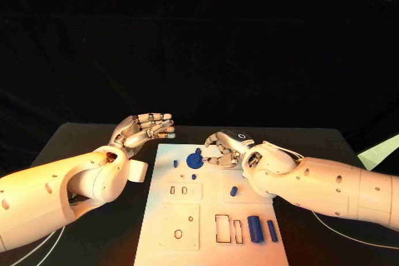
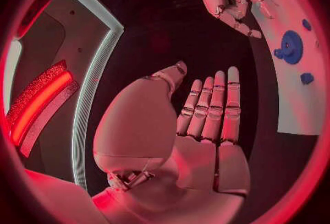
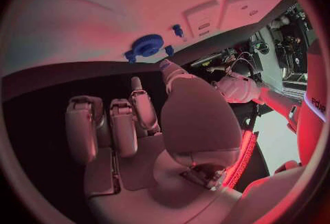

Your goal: Assemble the parts on the task board

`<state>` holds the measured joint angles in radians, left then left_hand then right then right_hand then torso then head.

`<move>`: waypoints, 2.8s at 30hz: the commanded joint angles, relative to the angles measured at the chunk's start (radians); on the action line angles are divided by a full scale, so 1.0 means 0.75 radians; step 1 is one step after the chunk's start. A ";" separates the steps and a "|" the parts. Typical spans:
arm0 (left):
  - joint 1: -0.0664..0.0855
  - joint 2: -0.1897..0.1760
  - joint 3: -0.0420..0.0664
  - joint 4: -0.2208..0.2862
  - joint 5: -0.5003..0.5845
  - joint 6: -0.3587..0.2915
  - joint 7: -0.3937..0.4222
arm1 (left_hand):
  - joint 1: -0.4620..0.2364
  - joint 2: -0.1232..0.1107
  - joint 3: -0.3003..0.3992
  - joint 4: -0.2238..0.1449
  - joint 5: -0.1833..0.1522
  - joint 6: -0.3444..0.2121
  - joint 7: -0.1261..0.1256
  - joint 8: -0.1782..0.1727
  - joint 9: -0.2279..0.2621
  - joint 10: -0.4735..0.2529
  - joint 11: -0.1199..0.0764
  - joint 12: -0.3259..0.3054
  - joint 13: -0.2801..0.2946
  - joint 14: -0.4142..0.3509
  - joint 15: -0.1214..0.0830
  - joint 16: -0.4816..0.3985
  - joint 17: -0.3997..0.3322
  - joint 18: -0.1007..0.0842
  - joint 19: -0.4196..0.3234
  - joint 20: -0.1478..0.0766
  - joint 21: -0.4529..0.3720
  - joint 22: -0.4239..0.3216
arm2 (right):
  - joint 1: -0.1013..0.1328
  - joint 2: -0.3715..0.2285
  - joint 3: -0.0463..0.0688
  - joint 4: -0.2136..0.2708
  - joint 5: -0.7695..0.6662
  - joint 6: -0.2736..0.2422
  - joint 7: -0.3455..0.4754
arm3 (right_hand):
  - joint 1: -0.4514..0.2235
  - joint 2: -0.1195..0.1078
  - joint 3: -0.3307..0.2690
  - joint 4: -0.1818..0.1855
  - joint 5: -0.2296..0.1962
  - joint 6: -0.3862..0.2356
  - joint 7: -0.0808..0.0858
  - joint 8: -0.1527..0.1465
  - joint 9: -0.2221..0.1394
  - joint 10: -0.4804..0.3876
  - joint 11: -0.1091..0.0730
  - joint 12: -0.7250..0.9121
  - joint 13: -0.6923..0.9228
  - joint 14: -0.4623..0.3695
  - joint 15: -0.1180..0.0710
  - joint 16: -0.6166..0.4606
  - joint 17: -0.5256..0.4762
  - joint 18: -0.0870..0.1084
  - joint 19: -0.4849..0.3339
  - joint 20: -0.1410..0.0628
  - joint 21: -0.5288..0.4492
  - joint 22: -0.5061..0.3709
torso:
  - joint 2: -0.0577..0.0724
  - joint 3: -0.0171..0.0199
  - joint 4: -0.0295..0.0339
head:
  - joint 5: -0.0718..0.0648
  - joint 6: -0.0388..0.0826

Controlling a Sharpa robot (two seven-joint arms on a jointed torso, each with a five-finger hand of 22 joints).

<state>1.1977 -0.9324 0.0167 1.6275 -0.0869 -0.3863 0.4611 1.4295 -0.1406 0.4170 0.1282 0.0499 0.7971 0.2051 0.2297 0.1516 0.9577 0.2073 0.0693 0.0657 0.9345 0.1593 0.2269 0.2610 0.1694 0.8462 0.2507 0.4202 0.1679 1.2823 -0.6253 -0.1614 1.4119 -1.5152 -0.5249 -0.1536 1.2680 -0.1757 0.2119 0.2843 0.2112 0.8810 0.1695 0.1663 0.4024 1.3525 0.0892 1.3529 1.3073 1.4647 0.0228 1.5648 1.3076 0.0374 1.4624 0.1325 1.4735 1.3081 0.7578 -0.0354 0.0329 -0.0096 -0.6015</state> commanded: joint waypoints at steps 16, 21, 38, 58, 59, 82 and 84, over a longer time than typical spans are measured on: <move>0.001 0.006 0.000 -0.005 0.008 0.041 -0.003 | -0.012 0.001 0.005 0.004 0.005 -0.012 0.076 -0.005 -0.002 -0.010 0.000 -0.009 -0.001 -0.012 -0.001 -0.010 0.003 0.013 -0.009 0.001 0.000 -0.002 | 0.049 -0.362 0.001 0.061 0.459 0.225 0.284 | 0.226 -0.035 0.152 -0.076 -0.016 0.006 0.006 -0.005 -0.011 0.003 -0.001 -0.006 0.012 0.141 -0.007 0.008 0.351 -0.014 0.049 -0.011 0.002 0.259 | -0.005 0.0148 -0.0104 | -0.037 -0.014; 0.001 0.008 0.000 -0.008 0.007 0.050 -0.010 | -0.011 0.001 0.005 0.003 0.006 -0.012 0.076 -0.005 -0.002 -0.010 0.000 -0.009 -0.001 -0.012 -0.001 -0.010 0.003 0.013 -0.009 0.001 0.001 -0.002 | 0.041 -0.403 -0.002 0.035 0.483 0.273 0.323 | 0.222 -0.046 0.151 -0.074 -0.013 0.004 0.006 -0.007 -0.012 -0.001 0.000 -0.010 0.008 0.141 -0.006 0.008 0.351 -0.013 0.048 -0.010 0.001 0.258 | -0.006 0.0138 -0.0109 | -0.039 -0.015; 0.001 0.010 0.000 -0.016 0.006 0.054 -0.013 | -0.009 0.001 0.007 0.001 0.006 -0.012 0.075 -0.005 -0.002 -0.011 0.000 -0.008 -0.001 -0.012 -0.001 -0.011 0.004 0.013 -0.010 0.001 0.001 -0.002 | -0.005 -0.382 -0.007 -0.048 0.443 0.318 0.264 | 0.237 -0.053 0.169 -0.080 0.005 -0.001 0.008 -0.010 -0.015 -0.009 0.001 -0.019 -0.001 0.141 -0.005 0.007 0.349 -0.011 0.043 -0.010 -0.007 0.254 | -0.003 0.0122 -0.0065 | -0.048 -0.014; 0.001 0.007 0.000 -0.019 0.005 0.053 -0.013 | -0.009 0.001 0.007 0.001 0.006 -0.012 0.075 -0.005 -0.002 -0.011 0.000 -0.008 -0.001 -0.012 -0.001 -0.011 0.004 0.013 -0.010 0.001 0.001 -0.002 | -0.026 -0.344 -0.008 -0.088 0.429 0.334 0.245 | 0.251 -0.044 0.206 -0.087 0.003 0.020 0.007 -0.001 -0.013 0.002 0.000 -0.009 0.010 0.141 -0.006 0.008 0.351 -0.014 0.050 -0.009 0.000 0.261 | -0.003 0.0126 -0.0081 | -0.041 -0.026; 0.001 0.007 0.000 -0.019 0.005 0.053 -0.013 | -0.009 0.001 0.007 0.001 0.006 -0.012 0.075 -0.005 -0.002 -0.011 0.000 -0.008 -0.001 -0.012 -0.001 -0.011 0.004 0.013 -0.010 0.001 0.001 -0.002 | -0.027 -0.344 -0.008 -0.088 0.429 0.333 0.244 | 0.251 -0.043 0.212 -0.088 0.002 0.027 0.005 0.004 -0.012 0.004 -0.001 -0.008 0.011 0.141 -0.006 0.008 0.351 -0.014 0.051 -0.010 0.002 0.262 | -0.003 0.0131 -0.0090 | -0.039 -0.027; 0.001 0.003 -0.001 -0.022 0.002 0.056 -0.022 | -0.009 0.002 0.009 -0.001 0.005 -0.013 0.076 -0.006 -0.002 -0.013 0.001 -0.007 0.000 -0.013 0.000 -0.013 0.006 0.013 -0.011 0.002 0.002 -0.002 | -0.029 -0.340 -0.008 -0.079 0.427 0.245 0.224 | 0.206 -0.022 0.286 -0.106 -0.030 0.155 -0.058 0.145 0.044 0.037 -0.054 0.014 0.038 0.141 -0.054 0.008 0.351 -0.016 0.057 -0.051 0.006 0.271 | -0.003 0.0108 -0.0077 | -0.040 -0.036; 0.001 0.003 -0.001 -0.022 0.001 0.056 -0.023 | -0.009 0.002 0.009 -0.001 0.005 -0.013 0.076 -0.006 -0.002 -0.013 0.001 -0.007 0.000 -0.013 0.000 -0.013 0.006 0.013 -0.011 0.002 0.002 -0.002 | -0.029 -0.339 -0.008 -0.075 0.429 0.227 0.211 | 0.196 -0.022 0.285 -0.102 -0.030 0.153 -0.059 0.151 0.047 0.039 -0.056 0.015 0.039 0.141 -0.055 0.008 0.351 -0.016 0.057 -0.053 0.006 0.271 | -0.004 0.0103 -0.0072 | -0.041 -0.037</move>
<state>1.1975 -0.9307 0.0157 1.6096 -0.0854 -0.3622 0.4408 1.4296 -0.1406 0.4170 0.1282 0.0499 0.7936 0.2016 0.2299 0.1511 0.9542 0.2110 0.0693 0.0657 0.9346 0.1592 0.2231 0.2644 0.1693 0.8432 0.2537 0.4202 0.1679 1.2617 -0.8808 -0.1669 1.3521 -1.1861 -0.3211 0.0147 1.4206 -0.1924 0.4238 0.2068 0.1928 0.9937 0.1279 0.2773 0.4360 1.3782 0.0524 1.3582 1.3073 1.4682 -0.0129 1.5648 1.3077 0.0375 1.4652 0.1009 1.4726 1.3080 0.7546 -0.0272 0.0276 -0.0394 -0.6286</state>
